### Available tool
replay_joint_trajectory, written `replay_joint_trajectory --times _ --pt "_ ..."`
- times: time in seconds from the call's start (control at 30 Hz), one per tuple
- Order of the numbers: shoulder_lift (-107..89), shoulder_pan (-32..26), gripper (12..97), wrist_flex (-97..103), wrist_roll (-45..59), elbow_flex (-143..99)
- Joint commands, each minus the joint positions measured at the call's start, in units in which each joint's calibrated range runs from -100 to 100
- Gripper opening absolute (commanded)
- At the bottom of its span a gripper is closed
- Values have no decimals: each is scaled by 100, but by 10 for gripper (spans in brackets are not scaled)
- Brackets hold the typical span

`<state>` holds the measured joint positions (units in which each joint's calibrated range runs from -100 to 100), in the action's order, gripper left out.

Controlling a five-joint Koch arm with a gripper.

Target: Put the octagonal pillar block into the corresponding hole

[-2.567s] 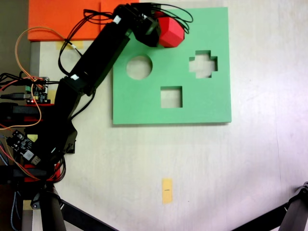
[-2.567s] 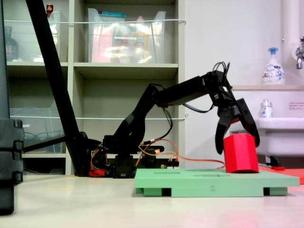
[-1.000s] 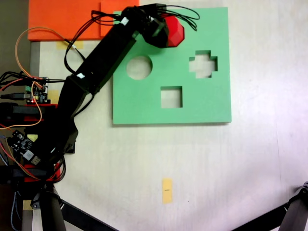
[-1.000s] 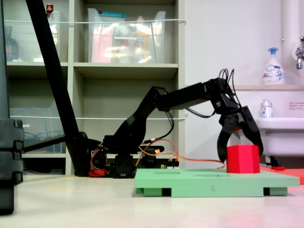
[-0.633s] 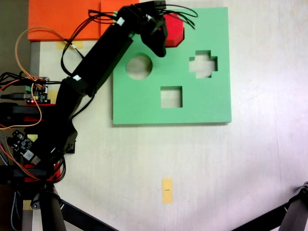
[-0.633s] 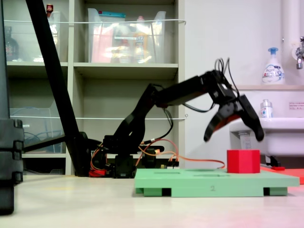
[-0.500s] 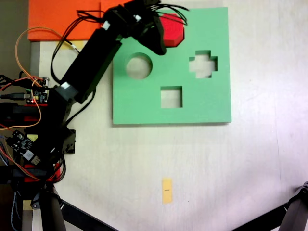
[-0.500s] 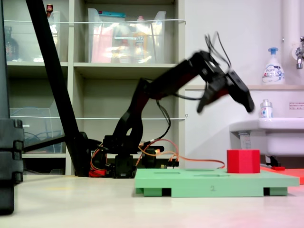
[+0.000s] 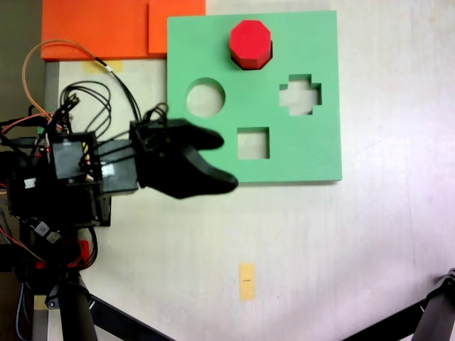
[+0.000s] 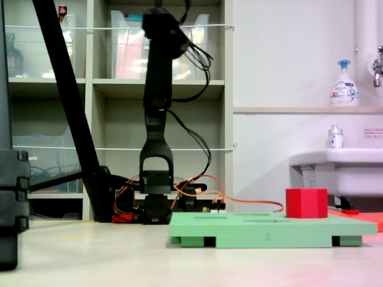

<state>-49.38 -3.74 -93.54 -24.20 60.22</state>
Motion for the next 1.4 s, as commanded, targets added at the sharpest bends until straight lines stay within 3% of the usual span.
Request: replay_joint_trajectory --times 0.0,0.07,0.17,0.23,0.4,0.57,0.83,1.0,1.37 --pt "-481 342 568 278 352 -678" --pt "-2184 576 558 1925 449 -3260" --pt "-4978 567 482 6258 464 -7736" --pt "-5062 557 481 7828 503 -9481" --pt "-5062 576 501 8637 1197 -12004" --pt "-5062 527 503 11304 1924 -15214" --pt "-5062 386 506 11208 2501 -16022" --pt "-5062 195 497 9522 2501 -16022" --pt "-5062 215 491 9542 2501 -16022"
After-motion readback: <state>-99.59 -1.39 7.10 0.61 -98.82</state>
